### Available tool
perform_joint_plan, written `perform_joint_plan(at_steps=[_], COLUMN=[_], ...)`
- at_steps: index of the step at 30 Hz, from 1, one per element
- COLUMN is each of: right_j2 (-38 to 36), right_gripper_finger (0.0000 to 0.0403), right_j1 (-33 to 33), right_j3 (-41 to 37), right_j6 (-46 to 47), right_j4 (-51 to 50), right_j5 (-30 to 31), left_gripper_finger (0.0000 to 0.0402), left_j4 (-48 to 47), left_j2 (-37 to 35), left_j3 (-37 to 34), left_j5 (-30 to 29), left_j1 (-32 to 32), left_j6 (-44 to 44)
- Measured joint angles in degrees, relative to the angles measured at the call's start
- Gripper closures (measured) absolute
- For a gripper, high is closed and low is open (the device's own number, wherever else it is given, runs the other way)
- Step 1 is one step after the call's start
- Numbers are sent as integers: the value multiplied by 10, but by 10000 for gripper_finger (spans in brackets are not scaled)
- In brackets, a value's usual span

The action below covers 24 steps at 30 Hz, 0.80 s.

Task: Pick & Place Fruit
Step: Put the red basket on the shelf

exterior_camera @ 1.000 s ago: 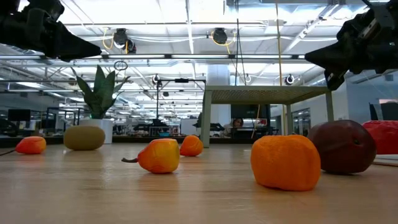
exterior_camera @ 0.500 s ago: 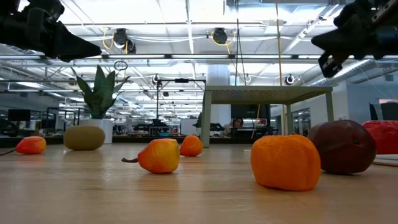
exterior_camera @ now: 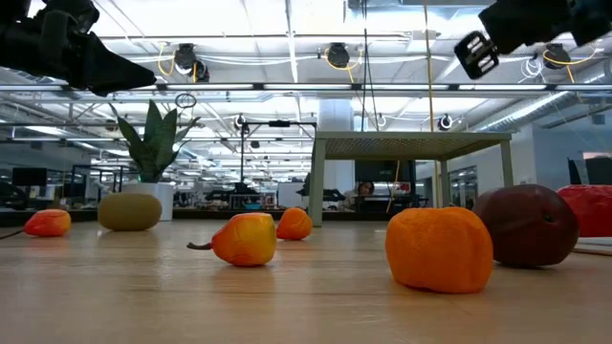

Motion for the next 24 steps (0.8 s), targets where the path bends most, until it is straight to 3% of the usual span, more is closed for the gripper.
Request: perform_joint_plan(at_steps=[12,19,24], right_j2=[125,186,230], right_gripper_finger=[403,403,403], right_j1=[116,187,241], right_j3=[155,187,188], right_j6=[-112,-118,-140], right_j4=[-234,-372,-412], right_j5=[28,66,78], left_gripper_finger=[268,268,268], left_j4=[0,0,0], left_j2=[0,0,0], left_j3=[0,0,0], left_j5=[0,0,0], left_j1=[0,0,0], left_j6=[1,1,1])
